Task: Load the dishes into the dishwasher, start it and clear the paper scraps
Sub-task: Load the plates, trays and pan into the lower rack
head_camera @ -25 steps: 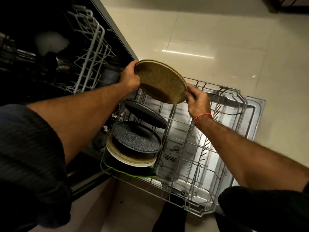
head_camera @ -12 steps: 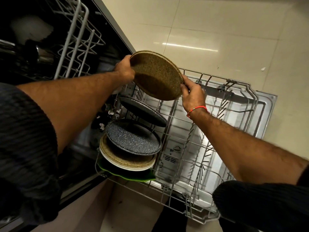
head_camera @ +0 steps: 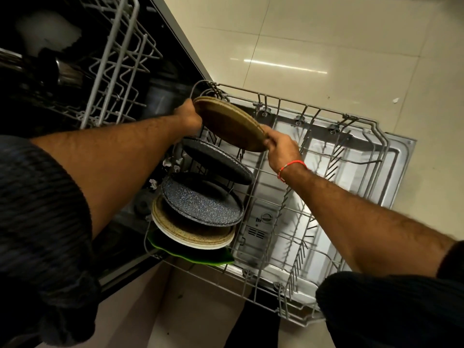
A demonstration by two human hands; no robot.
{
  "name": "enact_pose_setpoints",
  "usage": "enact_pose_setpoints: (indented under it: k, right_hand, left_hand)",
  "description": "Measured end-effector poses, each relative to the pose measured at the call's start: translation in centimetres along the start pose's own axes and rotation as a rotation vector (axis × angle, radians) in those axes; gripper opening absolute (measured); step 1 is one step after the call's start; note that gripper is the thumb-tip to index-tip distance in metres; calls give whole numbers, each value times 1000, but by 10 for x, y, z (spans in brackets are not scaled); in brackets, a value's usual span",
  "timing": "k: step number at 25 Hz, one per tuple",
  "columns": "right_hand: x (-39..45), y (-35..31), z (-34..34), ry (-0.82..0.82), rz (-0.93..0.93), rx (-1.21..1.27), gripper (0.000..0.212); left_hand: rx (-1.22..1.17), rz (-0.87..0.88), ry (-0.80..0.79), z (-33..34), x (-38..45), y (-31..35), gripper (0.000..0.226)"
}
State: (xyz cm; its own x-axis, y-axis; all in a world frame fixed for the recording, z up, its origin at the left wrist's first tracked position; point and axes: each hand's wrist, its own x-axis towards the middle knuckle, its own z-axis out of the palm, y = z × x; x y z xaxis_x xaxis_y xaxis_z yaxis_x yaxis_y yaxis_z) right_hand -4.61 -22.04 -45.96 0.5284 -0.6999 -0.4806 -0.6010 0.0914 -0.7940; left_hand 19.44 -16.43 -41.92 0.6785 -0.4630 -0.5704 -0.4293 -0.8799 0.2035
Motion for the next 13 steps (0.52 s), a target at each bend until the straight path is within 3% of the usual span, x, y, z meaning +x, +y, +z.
enact_pose_setpoints:
  k: [3,7,13]
  right_hand:
    - [-8,-5,-10,6,64,41,51]
    - [-45,-9,-33,53,27,142,50]
    - [-158,-57,-82,-62,-48,185,38]
  left_hand:
    - [-143,-71,143,4,-13,3,38]
    - [-355,-98,306,8,-85,-4,50]
    - [-499,88,293,-4,-237,-4,41]
